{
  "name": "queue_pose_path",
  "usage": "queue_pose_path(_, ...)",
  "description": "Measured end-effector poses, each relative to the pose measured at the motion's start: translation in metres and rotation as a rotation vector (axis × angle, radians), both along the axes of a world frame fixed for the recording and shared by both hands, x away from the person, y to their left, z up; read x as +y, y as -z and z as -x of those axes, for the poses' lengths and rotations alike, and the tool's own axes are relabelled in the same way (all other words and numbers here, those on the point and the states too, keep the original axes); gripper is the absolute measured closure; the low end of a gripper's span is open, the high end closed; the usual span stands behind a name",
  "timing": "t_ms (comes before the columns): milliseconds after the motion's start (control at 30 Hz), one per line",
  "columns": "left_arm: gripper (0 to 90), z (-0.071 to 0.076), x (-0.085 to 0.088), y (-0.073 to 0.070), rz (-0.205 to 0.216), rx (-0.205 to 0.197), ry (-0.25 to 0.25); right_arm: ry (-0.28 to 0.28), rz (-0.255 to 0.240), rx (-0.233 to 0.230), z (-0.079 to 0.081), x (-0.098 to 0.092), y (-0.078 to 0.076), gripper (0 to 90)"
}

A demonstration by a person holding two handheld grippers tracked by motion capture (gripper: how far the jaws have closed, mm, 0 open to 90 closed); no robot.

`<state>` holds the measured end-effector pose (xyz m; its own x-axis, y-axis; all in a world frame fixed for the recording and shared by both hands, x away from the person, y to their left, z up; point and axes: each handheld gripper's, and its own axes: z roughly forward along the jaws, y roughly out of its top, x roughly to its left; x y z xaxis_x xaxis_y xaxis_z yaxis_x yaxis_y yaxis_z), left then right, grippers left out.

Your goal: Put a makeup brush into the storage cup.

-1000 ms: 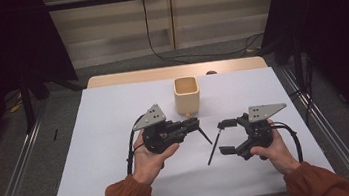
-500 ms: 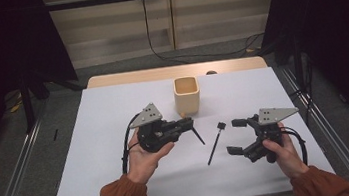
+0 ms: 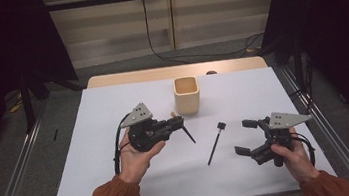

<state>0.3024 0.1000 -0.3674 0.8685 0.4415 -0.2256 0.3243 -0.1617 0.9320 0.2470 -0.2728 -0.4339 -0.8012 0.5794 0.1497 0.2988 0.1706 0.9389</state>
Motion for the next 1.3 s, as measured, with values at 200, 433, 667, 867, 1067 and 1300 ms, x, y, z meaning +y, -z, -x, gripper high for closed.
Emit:
queue_pose_path(200,84.4,-0.006,0.007,-0.001,0.001,-0.002,-0.033,0.047,0.001,0.007,0.007,-0.005,0.006,0.5)
queue_pose_path(433,84.3,-0.012,0.013,-0.004,0.002,-0.016,-0.062,0.085,-0.002,-0.037,0.015,-0.007,0.011,0.2)
queue_pose_path(667,84.3,-0.018,0.012,-0.012,-0.005,-0.03,-0.067,0.083,-0.001,-0.043,0.015,-0.003,0.014,0.3)
queue_pose_path(867,84.3,-0.023,0.005,-0.02,0.009,-0.043,-0.067,0.077,-0.009,-0.038,0.015,-0.004,0.014,0.6)
queue_pose_path(1067,84.3,-0.029,-0.001,-0.026,0.017,-0.044,-0.066,0.084,-0.029,-0.042,0.016,-0.002,0.014,0.1)
queue_pose_path(1300,84.3,-0.045,-0.003,-0.031,0.014,-0.04,-0.086,0.123,-0.03,-0.067,0.019,-0.002,0.014,0.0)
